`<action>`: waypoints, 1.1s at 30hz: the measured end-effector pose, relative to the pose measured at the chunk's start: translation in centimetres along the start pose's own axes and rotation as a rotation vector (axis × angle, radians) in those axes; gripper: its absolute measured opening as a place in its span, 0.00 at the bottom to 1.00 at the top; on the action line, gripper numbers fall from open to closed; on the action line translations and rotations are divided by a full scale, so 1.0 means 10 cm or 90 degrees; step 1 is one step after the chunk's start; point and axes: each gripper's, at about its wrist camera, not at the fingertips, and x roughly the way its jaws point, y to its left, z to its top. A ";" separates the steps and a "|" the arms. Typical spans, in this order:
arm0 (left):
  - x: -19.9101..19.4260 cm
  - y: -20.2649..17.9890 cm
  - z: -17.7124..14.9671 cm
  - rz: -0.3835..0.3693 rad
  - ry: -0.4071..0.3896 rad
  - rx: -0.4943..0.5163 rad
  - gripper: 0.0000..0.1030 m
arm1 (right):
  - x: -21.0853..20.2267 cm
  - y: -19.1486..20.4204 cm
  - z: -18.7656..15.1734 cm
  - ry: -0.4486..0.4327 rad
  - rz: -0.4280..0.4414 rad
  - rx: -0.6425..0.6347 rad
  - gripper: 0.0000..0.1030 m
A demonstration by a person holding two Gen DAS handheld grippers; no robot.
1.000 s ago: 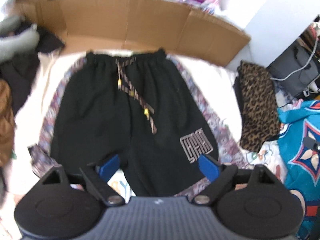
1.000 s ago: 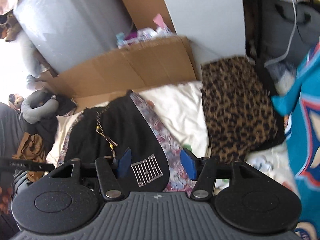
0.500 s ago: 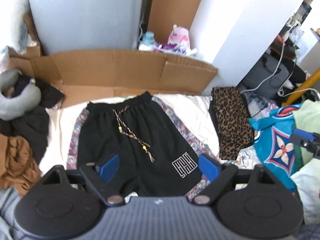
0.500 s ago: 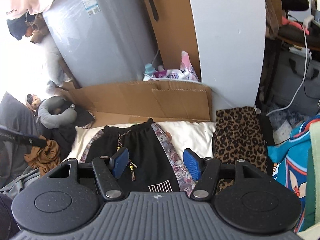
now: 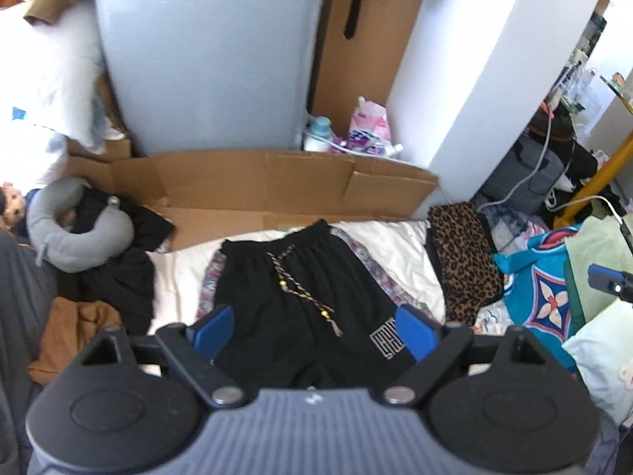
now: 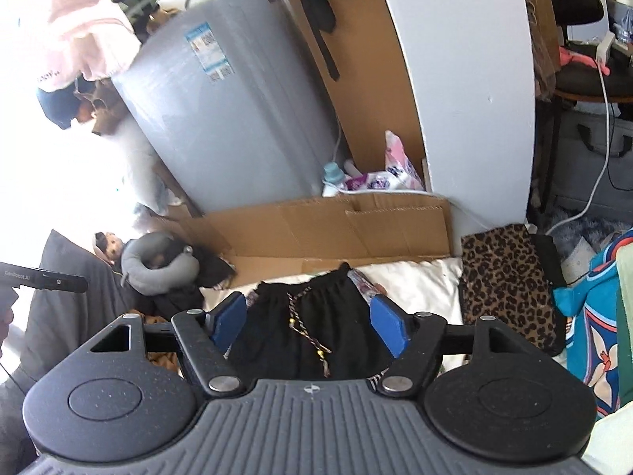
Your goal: Fold clothes
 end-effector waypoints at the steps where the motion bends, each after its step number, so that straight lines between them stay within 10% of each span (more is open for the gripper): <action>1: -0.05 0.05 -0.02 0.004 -0.003 -0.001 0.88 | -0.01 0.04 -0.01 -0.003 0.002 0.000 0.74; 19: -0.35 0.40 -0.67 0.046 -0.073 -0.012 0.93 | 0.36 0.40 -0.75 0.006 -0.001 0.035 0.77; 33: 0.12 0.53 -1.02 -0.019 -0.050 -0.018 0.93 | 1.27 0.34 -1.69 0.085 -0.042 0.070 0.77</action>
